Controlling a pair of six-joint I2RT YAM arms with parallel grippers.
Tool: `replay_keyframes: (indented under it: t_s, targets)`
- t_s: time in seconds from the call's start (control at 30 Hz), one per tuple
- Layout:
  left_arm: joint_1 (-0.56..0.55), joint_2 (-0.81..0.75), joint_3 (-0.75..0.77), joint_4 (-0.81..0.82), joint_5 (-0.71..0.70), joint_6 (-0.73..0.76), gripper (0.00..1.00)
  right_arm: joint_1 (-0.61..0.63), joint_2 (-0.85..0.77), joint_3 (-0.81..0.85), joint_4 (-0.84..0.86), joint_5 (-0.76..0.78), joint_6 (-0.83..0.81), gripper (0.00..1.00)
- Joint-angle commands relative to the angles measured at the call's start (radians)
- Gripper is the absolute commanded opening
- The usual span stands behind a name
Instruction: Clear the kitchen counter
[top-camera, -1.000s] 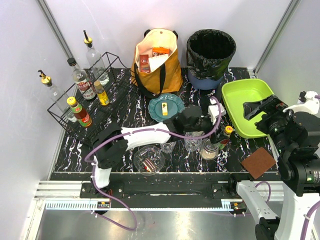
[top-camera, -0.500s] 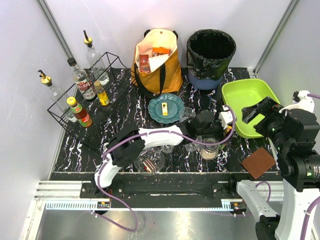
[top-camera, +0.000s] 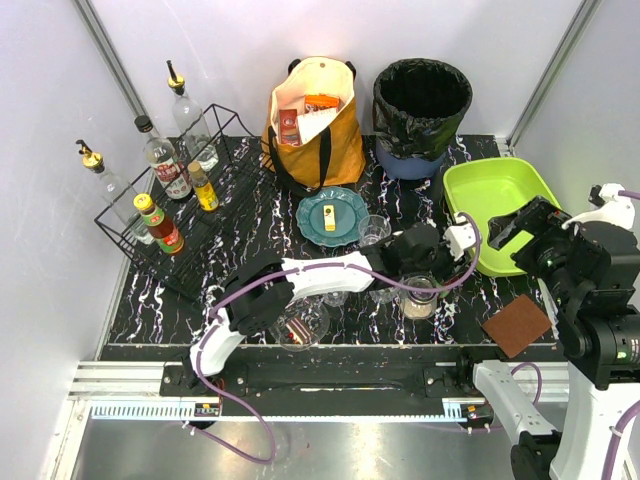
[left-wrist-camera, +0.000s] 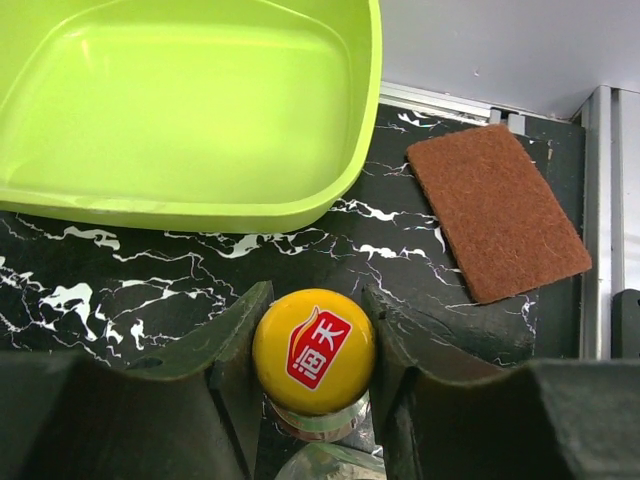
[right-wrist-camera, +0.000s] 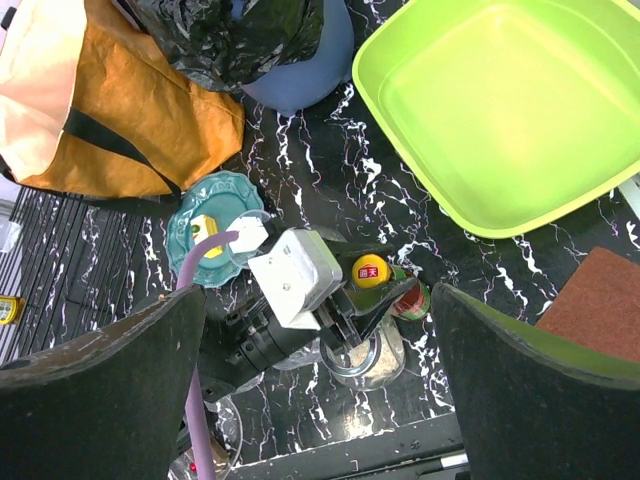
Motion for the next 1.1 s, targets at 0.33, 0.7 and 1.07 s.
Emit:
replay_keyframes:
  t_s: [0.33,0.7,1.07]
  targets:
    - [0.014,-0.079,0.374,-0.055,-0.022,-0.141,0.0,0.002,0.035,0.15,0.054,0.199,0.01,0.95]
    - [0.044,-0.361,0.401,-0.344,-0.174,-0.069,0.0,0.014,0.09,0.236,0.161,0.275,-0.139,0.99]
    - [0.3,-0.564,0.424,-0.588,-0.286,-0.084,0.0,0.013,0.111,0.006,0.407,0.156,-0.084,0.98]
